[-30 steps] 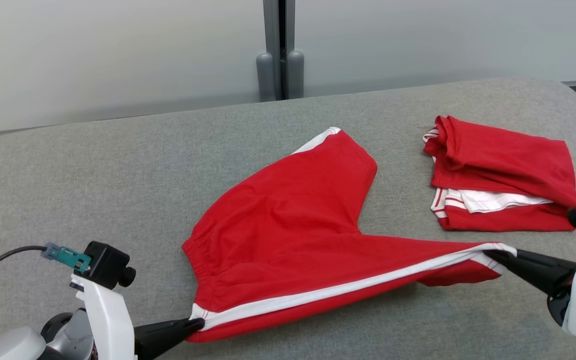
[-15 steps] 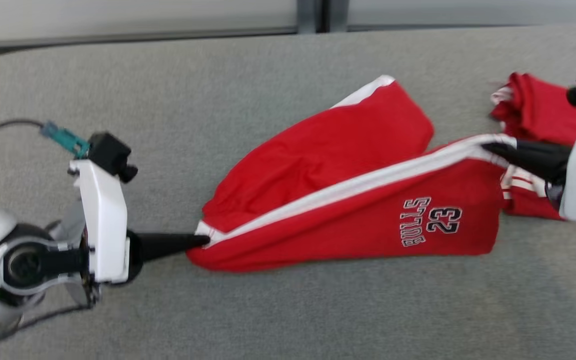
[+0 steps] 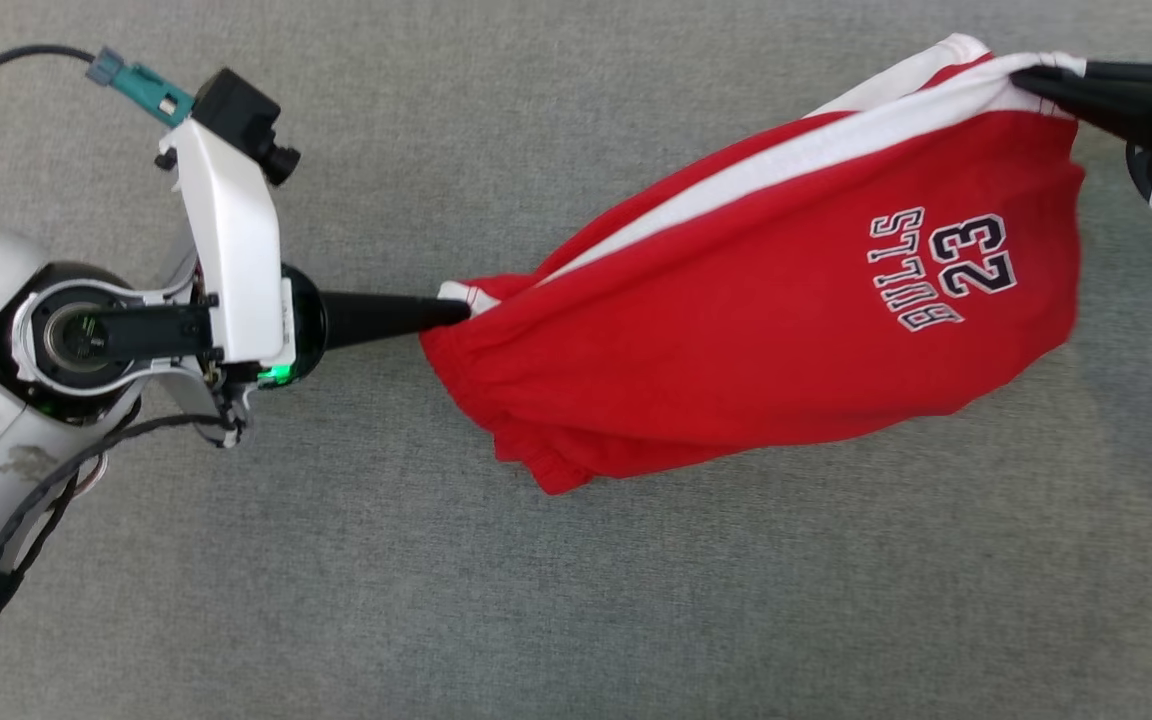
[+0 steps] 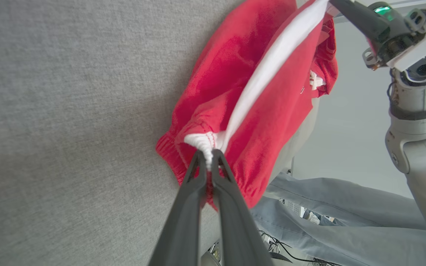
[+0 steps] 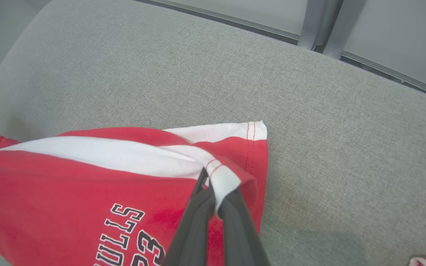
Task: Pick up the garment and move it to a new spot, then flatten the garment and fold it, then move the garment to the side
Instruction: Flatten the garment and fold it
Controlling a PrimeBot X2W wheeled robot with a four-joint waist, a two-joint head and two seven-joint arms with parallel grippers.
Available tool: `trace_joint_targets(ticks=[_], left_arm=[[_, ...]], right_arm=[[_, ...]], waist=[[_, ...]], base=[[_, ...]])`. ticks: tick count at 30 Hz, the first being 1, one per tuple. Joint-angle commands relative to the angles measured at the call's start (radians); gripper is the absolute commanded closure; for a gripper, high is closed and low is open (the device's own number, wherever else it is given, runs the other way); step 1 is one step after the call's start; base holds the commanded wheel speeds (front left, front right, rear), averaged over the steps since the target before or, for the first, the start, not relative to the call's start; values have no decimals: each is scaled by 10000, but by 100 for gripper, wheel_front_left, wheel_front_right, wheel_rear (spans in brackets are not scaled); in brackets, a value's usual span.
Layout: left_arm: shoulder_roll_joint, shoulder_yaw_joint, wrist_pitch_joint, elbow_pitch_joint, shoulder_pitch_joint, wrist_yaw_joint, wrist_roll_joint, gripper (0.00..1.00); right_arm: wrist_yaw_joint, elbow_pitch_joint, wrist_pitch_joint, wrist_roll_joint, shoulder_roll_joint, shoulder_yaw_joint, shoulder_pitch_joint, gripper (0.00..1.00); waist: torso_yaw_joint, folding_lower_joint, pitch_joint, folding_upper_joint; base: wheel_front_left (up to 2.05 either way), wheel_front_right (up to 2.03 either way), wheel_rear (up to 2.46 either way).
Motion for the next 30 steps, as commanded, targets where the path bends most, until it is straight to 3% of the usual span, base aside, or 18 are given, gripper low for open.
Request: trace_joint_targets(ticks=[1,4,5,6,7,8,15,20,25,30], left_arm=[[-148,98,23,196,-280,-51,-108,100],[-402,119,55,542,-509,-55,-95,100],[-480,126,46,651,-566,-60,-65,80],[-556,148,9,727,-597,-71,-61,21],[-629,142,18,786,-616,-87,-82,0],[-664,142,24,846,-635,-98,-86,0],[-460,173,-136,1089,-606,-200,176,0],[5,512,-1152,1090,-356,-609,817,0],[571,902,-4163,913,240,-913,2799,0],[930,1013,-7588,247,1557,53,4945,0]], right_arm=[[-17,214,-24,-78,87,34,-249,100],[-17,721,-57,-102,255,151,-487,100],[-17,879,-87,-118,329,202,-552,100],[-17,1001,-152,-107,403,226,-606,76],[-17,1124,-250,-85,473,237,-643,50],[-17,1227,-359,-111,524,269,-666,0],[-17,1610,-1850,-215,897,444,-423,0],[-9,2036,-4145,-414,1209,159,-25,0],[-9,2274,-6735,-694,1528,61,952,0],[-12,2615,-8325,-692,1725,96,2093,0]], waist=[[302,0,360,0],[388,0,484,0],[406,0,506,0],[420,0,524,0],[430,0,531,0],[432,0,524,0],[335,0,54,0],[170,0,-620,0],[-100,0,-1402,0],[-168,0,-2041,0]], base=[[0,0,0],[0,0,0],[0,0,0],[0,0,0],[0,0,0],[0,0,0],[0,0,0],[0,0,0],[0,0,0],[0,0,0]])
